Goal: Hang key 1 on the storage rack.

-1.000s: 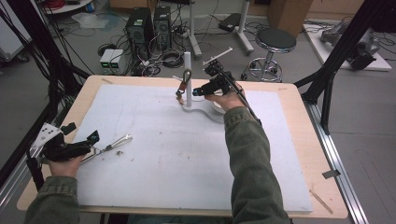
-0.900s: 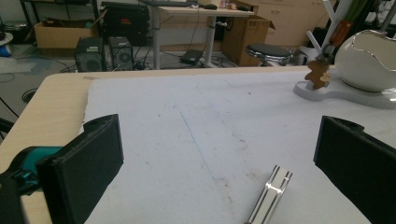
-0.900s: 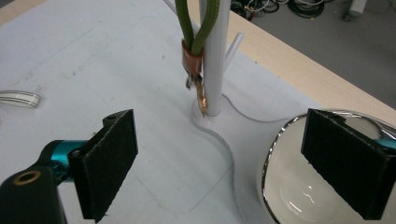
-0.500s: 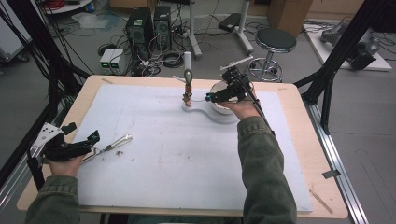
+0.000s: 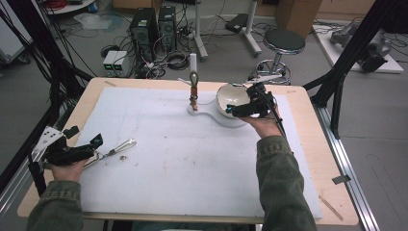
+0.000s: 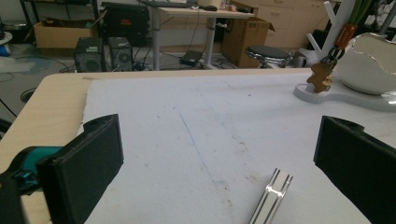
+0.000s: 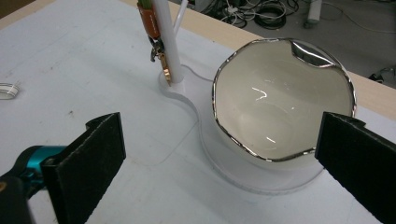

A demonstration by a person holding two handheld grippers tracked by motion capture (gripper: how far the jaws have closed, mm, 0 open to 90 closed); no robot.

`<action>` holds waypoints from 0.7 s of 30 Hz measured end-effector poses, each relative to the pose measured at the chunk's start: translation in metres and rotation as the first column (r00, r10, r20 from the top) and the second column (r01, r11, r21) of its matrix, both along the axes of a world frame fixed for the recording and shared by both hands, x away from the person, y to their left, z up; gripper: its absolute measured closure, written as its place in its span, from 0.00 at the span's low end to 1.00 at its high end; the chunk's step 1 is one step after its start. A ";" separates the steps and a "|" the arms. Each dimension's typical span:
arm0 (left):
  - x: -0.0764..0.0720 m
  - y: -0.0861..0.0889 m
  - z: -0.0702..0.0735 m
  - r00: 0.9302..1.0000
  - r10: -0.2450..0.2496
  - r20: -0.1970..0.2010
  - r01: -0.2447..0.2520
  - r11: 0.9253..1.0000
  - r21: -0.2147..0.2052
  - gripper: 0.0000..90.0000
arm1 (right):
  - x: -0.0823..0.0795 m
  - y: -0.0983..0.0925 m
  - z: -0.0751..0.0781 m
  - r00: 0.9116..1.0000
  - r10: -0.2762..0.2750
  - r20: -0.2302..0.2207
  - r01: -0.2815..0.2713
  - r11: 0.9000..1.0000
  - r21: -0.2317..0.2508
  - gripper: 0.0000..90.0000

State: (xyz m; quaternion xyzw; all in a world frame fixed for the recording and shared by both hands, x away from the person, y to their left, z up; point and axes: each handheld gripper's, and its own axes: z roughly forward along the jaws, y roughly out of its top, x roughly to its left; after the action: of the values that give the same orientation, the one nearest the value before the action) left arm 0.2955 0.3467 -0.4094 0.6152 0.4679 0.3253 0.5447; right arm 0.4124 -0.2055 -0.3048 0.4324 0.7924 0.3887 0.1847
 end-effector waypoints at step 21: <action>0.000 0.000 0.000 1.000 0.002 -0.002 -0.002 1.000 0.004 0.02 | -0.028 -0.034 -0.010 0.997 -0.043 0.057 0.042 0.999 0.015 0.01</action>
State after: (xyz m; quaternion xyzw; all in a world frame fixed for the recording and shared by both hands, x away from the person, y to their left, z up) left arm 0.2954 0.3465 -0.4094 0.6162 0.4682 0.3261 0.5429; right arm 0.3843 -0.2392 -0.3148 0.4390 0.7748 0.4024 0.2124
